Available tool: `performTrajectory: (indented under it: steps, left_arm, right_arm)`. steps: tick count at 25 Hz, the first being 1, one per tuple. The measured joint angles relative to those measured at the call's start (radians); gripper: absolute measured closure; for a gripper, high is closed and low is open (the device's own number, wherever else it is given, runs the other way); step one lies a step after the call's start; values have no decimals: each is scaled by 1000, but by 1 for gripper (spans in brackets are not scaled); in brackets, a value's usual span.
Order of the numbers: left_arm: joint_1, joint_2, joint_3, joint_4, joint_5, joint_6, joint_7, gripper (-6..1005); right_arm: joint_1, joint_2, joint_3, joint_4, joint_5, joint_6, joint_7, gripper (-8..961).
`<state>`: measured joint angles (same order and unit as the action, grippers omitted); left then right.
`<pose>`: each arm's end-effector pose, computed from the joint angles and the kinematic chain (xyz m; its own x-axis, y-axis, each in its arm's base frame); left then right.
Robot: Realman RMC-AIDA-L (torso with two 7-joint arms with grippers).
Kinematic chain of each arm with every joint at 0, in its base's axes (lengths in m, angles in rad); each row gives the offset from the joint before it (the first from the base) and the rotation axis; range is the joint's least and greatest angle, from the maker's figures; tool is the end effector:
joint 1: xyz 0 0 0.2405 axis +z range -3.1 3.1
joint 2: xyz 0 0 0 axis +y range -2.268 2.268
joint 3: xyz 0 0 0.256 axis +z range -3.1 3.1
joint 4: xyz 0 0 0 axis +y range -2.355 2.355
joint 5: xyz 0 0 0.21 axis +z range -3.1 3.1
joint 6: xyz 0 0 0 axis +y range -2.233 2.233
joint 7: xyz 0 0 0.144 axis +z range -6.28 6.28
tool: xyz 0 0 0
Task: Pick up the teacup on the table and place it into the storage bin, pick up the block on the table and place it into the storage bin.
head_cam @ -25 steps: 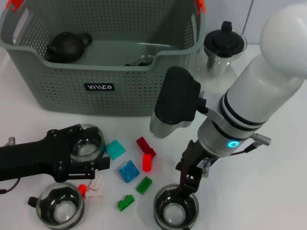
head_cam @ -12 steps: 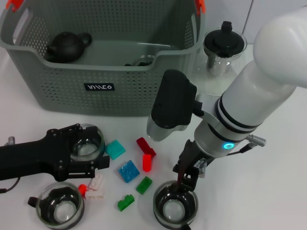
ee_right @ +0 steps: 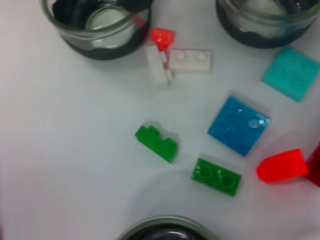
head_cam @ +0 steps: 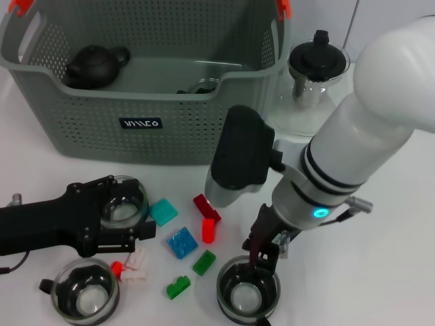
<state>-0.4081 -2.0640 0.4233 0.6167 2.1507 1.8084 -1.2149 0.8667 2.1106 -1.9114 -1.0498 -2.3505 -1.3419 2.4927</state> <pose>-0.3049 0.2657 0.0195 0.7394 0.3373 0.5826 0.4735 -0.8758 -0.0939 0.1169 0.3212 -0.1240 0.8594 -0.2187 0.4621 -0.1986 -0.9757 -0.0924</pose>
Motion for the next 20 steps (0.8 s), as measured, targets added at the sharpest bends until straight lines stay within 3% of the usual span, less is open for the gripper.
performTrajectory:
  steps: [8, 13, 20]
  left_arm:
    - [0, 1, 0, 0, 0, 0, 0, 156]
    - [1, -1, 0, 0, 0, 2, 0, 157]
    - [4, 0, 0, 0, 0, 2, 2, 159]
  right_arm:
    - [1, 1, -23, 9, 11, 0, 1, 481]
    - [1, 2, -24, 16, 10, -4, 11, 561]
    - [-11, -2, -17, -8, 9, -3, 12, 800]
